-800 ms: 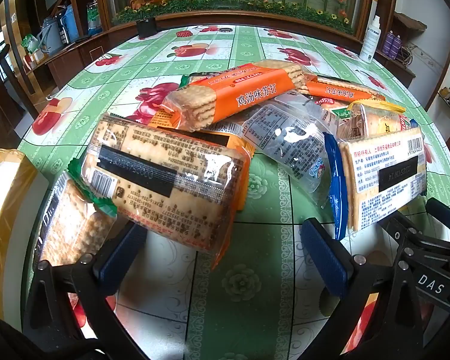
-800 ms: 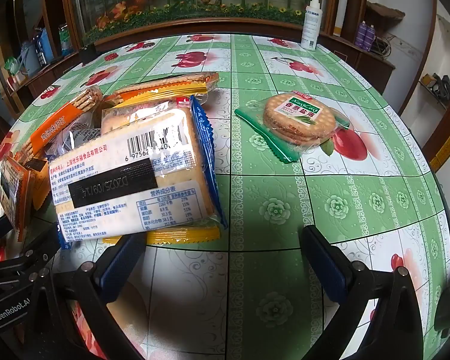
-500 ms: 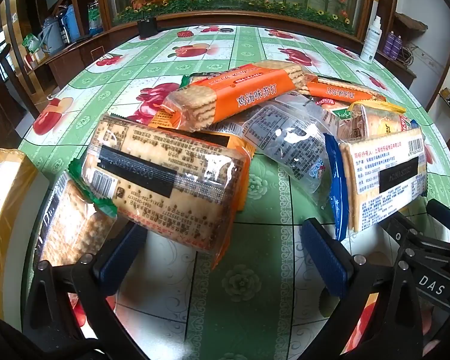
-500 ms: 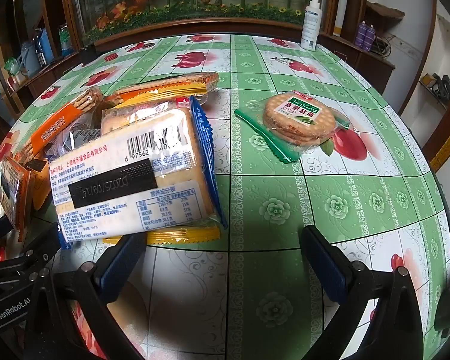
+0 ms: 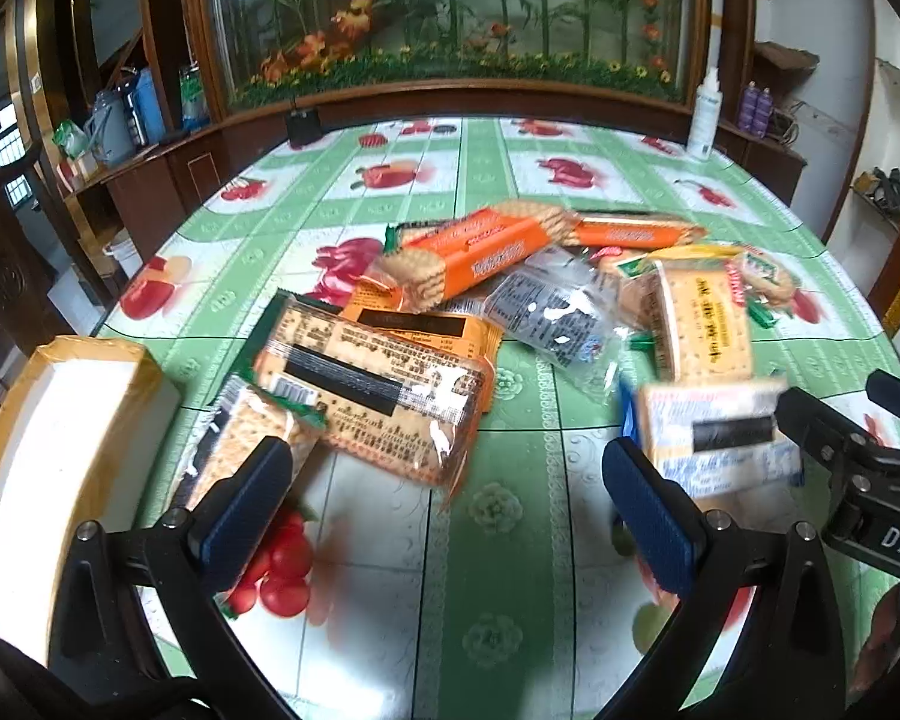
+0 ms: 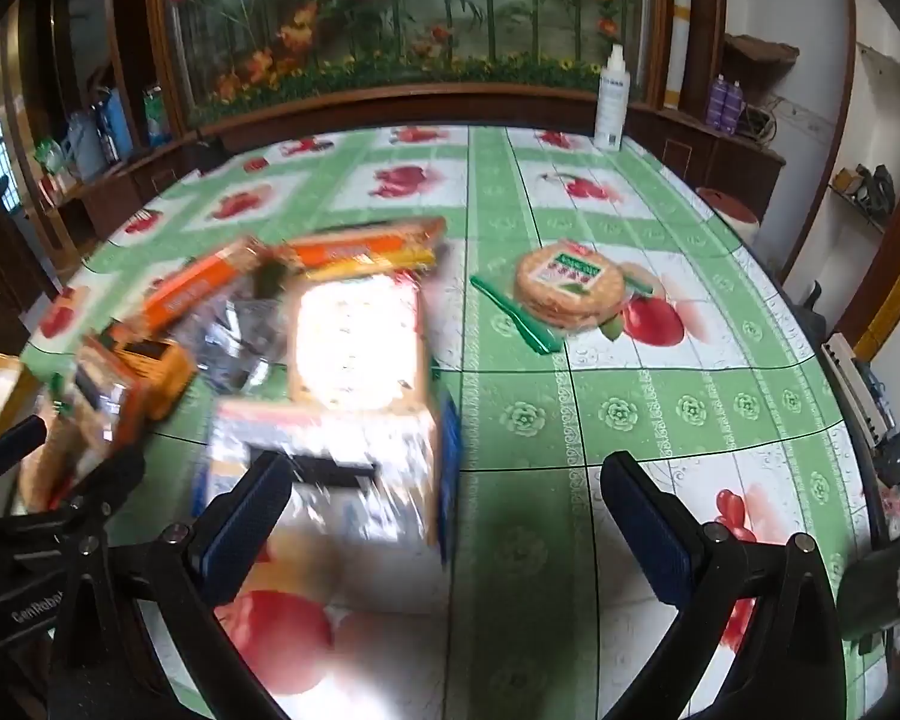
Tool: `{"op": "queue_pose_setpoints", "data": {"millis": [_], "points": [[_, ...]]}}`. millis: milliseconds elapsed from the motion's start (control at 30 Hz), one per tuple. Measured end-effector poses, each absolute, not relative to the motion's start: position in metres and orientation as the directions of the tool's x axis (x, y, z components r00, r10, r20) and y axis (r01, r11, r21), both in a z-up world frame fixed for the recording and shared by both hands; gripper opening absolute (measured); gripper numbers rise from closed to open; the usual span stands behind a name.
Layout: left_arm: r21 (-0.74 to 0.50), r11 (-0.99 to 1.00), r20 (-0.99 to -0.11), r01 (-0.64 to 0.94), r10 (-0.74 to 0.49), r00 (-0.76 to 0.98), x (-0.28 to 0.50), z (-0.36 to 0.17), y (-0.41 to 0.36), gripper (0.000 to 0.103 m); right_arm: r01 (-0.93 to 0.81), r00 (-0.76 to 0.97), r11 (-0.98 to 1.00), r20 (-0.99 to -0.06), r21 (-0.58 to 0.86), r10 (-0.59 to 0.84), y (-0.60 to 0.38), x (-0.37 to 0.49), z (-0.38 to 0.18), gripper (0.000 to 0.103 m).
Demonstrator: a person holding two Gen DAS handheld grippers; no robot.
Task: Organize snacks
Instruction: 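Move both tools toward the pile of snack packs on the table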
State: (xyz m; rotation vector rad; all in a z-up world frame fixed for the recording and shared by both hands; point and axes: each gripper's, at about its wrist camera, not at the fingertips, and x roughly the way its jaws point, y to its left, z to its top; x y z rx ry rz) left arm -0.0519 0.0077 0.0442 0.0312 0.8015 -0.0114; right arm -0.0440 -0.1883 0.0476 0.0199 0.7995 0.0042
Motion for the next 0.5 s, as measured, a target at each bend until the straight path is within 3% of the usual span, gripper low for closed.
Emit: {"op": "queue_pose_setpoints", "data": {"millis": [500], "points": [[-0.028,0.999,-0.667,-0.043,0.013,0.745,-0.082,0.07,0.042,0.103,-0.033,0.747,0.999,-0.665,-0.032,0.004,-0.154,-0.063,0.063,0.103]]}}
